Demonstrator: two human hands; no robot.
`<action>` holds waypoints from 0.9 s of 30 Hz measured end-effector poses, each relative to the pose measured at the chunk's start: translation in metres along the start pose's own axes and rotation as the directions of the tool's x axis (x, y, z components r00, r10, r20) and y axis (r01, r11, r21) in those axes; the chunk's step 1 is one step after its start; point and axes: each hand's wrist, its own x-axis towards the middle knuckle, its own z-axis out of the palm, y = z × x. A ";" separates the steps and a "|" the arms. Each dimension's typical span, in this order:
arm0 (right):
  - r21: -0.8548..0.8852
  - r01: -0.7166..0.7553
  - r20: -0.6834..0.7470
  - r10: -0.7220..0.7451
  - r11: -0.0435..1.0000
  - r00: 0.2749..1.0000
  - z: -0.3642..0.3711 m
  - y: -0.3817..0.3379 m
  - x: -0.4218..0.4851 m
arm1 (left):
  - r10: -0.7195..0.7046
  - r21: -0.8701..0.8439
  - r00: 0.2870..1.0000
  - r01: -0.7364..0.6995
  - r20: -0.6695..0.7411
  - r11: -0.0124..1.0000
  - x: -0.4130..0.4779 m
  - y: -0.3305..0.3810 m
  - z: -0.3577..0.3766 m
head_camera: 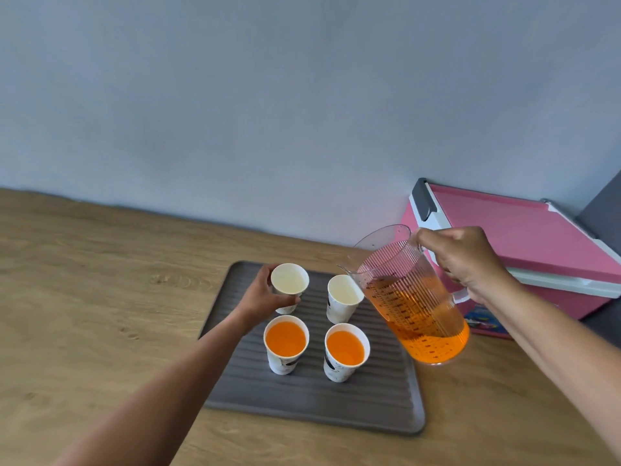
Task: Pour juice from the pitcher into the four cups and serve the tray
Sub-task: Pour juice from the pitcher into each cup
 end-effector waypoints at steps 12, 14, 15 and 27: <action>-0.121 0.169 0.094 -0.158 0.978 0.983 0.007 -0.033 0.031 | 0.183 -0.032 0.981 -0.185 -0.056 0.982 -0.027 0.063 -0.007; -0.146 0.188 0.122 -0.170 0.971 0.978 0.008 -0.038 0.032 | 0.188 -0.044 0.981 -0.190 -0.050 0.981 -0.031 0.067 -0.004; -0.159 0.193 0.130 -0.173 0.968 0.976 0.009 -0.040 0.033 | 0.189 -0.050 0.981 -0.191 -0.048 0.980 -0.032 0.068 -0.002; -0.328 0.341 0.212 -0.283 0.881 0.935 0.025 -0.044 0.041 | 0.182 -0.022 0.982 -0.183 -0.042 0.983 -0.038 0.066 0.001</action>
